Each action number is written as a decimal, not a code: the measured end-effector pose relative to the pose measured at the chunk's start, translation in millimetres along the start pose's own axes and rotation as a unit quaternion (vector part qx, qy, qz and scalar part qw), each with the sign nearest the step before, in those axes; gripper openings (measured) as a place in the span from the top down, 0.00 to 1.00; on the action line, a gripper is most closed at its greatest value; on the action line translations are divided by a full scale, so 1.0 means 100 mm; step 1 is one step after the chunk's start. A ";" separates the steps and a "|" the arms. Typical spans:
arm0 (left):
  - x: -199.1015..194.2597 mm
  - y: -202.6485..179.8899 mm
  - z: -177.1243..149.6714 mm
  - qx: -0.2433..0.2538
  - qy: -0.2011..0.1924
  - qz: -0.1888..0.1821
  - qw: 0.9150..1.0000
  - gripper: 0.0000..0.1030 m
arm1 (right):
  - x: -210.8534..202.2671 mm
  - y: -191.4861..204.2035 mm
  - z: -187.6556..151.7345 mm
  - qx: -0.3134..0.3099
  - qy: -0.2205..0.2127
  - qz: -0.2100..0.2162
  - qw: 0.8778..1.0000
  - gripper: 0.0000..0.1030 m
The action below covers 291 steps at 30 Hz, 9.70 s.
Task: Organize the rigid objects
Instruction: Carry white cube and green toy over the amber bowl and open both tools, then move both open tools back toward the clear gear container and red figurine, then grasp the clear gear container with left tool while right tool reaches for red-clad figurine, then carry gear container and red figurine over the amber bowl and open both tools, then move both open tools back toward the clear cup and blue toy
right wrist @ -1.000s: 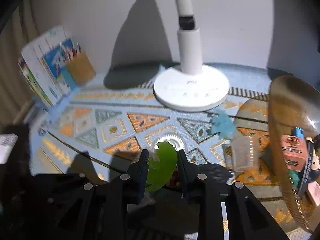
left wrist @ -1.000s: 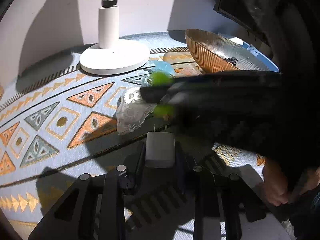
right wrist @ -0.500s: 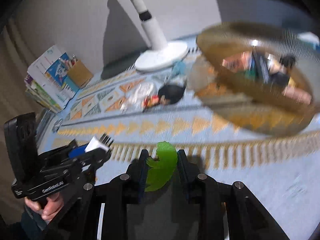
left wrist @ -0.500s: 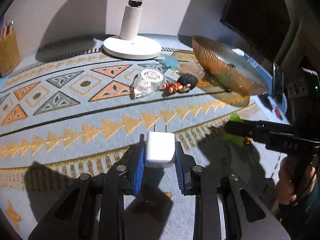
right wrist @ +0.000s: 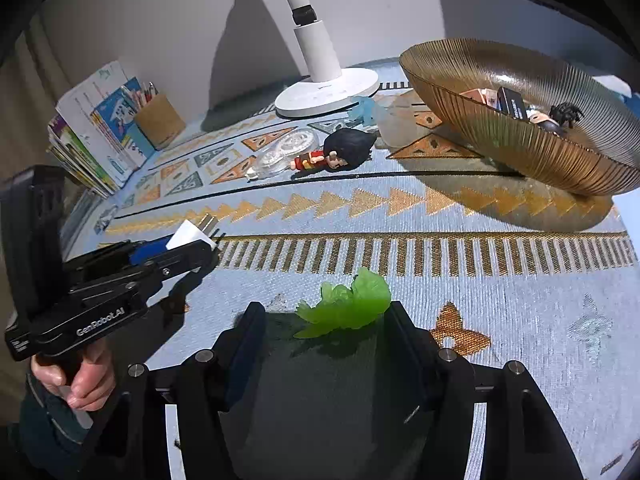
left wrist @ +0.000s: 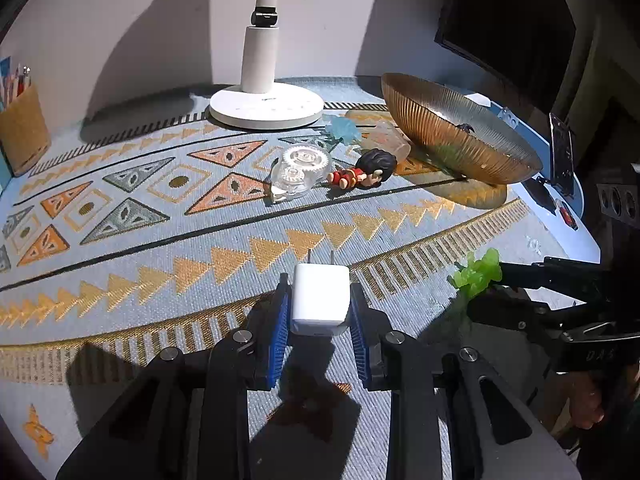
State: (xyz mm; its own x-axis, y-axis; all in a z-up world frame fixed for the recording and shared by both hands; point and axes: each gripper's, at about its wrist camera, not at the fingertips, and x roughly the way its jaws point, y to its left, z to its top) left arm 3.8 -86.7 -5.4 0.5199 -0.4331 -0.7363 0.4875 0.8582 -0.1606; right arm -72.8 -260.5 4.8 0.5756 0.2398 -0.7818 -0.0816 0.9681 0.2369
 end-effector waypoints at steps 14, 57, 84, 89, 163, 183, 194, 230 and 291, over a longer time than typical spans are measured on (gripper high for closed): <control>0.00 0.00 0.00 -0.003 0.001 -0.003 1.000 0.76 | 0.05 0.16 0.00 -0.026 -0.023 -0.089 0.995 0.58; 0.93 -1.68 1.61 0.107 0.004 -0.108 0.988 0.76 | -0.79 -1.94 1.05 0.150 -0.108 -0.203 0.962 0.58; -1.29 -0.63 1.16 0.047 -0.165 -0.069 0.983 0.31 | -1.64 -0.52 0.81 0.068 -0.197 -0.141 0.968 0.23; -1.31 -0.25 0.87 0.014 -0.150 -0.040 0.988 0.31 | -1.38 -0.12 0.59 0.027 -0.182 -0.113 0.976 0.23; 0.85 0.12 0.98 0.103 0.057 0.011 0.993 0.68 | 0.88 -0.18 1.23 0.113 -0.036 -0.021 0.993 0.66; -0.04 0.46 0.13 0.001 0.032 0.012 0.999 0.68 | 0.06 -0.06 0.13 0.095 -0.002 0.014 0.995 0.68; -0.06 0.51 0.04 -0.009 0.015 -0.002 1.000 0.68 | 0.09 0.31 0.22 -0.003 -0.003 -0.035 0.999 0.25; -0.92 -0.48 0.91 0.052 -0.113 0.003 0.992 0.60 | -1.27 -0.07 0.58 0.027 -0.190 -0.078 0.978 0.67; -0.82 -0.03 0.87 -0.063 -0.089 0.009 0.994 0.26 | -1.68 -0.70 0.58 0.132 -0.203 -0.078 0.967 0.19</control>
State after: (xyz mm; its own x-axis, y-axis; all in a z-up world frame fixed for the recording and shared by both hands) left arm 20.4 -77.7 112.8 0.6494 -0.4491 -0.6137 0.3903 0.8894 -0.2379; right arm -116.6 -372.5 153.0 0.8402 -0.0072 -0.5422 0.2118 0.9248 0.3159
